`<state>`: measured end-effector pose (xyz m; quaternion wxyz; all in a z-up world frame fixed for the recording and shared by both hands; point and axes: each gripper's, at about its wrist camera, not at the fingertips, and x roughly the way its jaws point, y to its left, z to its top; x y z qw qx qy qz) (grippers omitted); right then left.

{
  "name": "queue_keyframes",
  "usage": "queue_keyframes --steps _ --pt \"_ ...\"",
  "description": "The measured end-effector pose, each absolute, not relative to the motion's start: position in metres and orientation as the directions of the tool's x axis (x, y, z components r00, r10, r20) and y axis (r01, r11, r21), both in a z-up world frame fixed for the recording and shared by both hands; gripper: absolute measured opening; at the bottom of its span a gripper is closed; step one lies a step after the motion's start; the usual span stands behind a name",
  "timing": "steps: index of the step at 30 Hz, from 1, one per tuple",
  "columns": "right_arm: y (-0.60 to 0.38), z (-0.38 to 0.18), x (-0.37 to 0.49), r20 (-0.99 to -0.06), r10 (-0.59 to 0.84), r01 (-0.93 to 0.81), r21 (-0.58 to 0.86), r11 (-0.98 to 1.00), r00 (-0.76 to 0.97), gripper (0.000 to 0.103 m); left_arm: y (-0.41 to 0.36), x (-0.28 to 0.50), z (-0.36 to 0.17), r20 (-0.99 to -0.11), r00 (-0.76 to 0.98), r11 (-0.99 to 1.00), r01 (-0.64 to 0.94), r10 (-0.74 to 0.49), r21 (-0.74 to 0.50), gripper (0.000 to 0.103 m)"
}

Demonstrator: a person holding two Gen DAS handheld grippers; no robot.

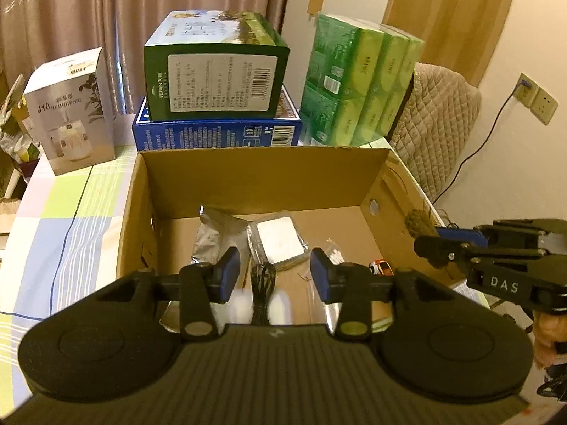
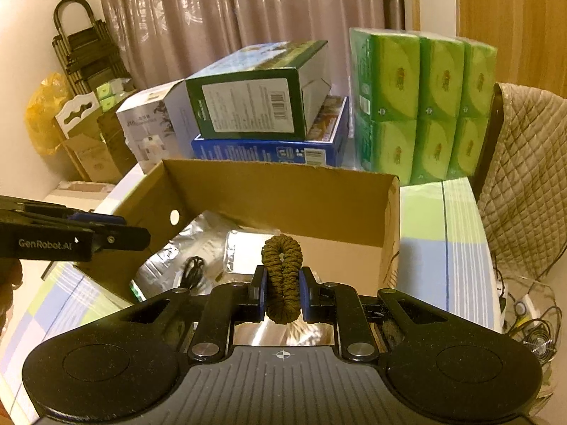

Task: Organize objects
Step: 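Open the left tool to drop the cable while the right tool drops the hair tie, then withdraw both tools from the box toward the red figure and black box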

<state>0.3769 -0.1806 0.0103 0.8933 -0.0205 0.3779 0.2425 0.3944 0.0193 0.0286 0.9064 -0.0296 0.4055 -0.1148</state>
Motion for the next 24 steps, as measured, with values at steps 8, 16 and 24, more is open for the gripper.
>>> queue_keyframes --steps 8,16,24 --pt "-0.184 0.004 0.378 -0.692 0.421 -0.445 0.16 0.881 0.586 0.015 0.026 0.39 0.023 -0.724 0.65 0.973 0.165 -0.232 -0.164 0.042" --pt "-0.186 0.007 0.381 -0.663 0.476 -0.447 0.231 0.864 0.578 0.052 0.024 0.384 0.02 -0.726 0.648 0.973 0.163 -0.23 -0.163 0.051" --pt "-0.2 0.015 0.37 -0.625 0.473 -0.404 0.262 0.876 0.621 0.062 0.025 0.367 0.025 -0.714 0.66 0.973 0.164 -0.233 -0.165 0.061"
